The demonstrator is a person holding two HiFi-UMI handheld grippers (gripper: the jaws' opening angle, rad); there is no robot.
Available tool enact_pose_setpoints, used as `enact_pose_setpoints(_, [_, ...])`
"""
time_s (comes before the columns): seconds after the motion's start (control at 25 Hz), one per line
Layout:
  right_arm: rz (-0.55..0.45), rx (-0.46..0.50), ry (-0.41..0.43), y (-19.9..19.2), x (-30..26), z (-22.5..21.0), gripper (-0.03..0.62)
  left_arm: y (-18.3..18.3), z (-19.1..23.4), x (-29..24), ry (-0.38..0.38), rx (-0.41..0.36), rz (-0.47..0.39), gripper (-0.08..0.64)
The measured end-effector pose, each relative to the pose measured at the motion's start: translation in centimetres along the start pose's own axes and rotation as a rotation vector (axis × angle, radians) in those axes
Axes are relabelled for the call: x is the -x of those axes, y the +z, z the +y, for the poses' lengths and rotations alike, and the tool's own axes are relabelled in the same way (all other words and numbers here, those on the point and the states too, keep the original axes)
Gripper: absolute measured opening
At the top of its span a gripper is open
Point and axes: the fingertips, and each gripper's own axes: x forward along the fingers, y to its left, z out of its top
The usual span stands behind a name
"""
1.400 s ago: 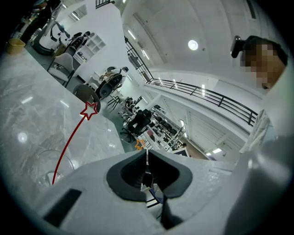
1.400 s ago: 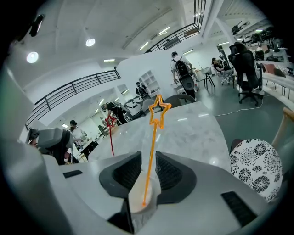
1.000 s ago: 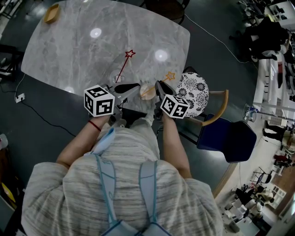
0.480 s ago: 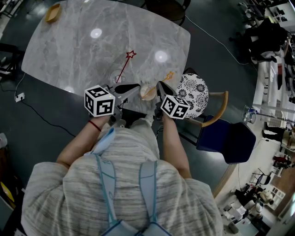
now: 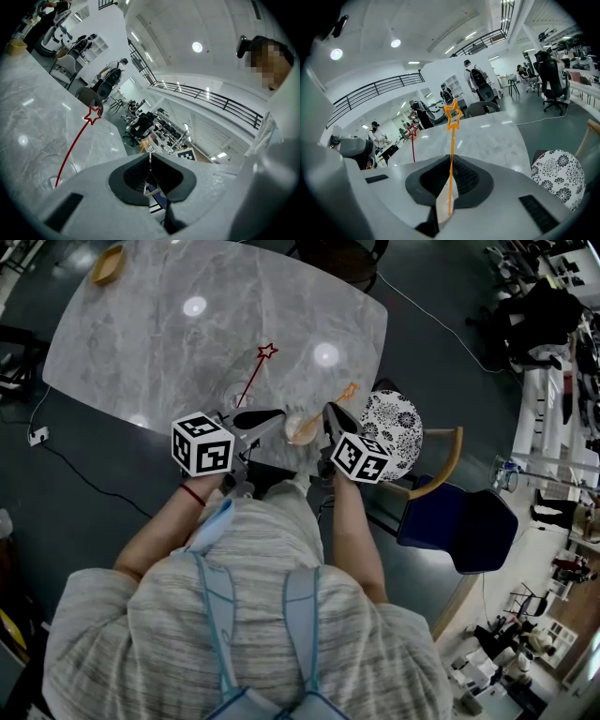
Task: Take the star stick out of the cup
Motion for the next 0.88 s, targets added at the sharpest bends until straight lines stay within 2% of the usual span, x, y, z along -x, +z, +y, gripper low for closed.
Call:
enact_pose_setpoints(0.6, [-0.107, 0.121, 0.017, 7.0, 3.8, 2.3, 0.020, 0.4, -0.1, 0.0, -0.009, 0.002, -0.009, 0.023])
enact_pose_setpoints(0.88, [-0.133, 0.180, -0.001, 9.3, 5.3, 2.0, 0.020, 0.5, -0.2, -0.3, -0.014, 0.000, -0.004, 0.023])
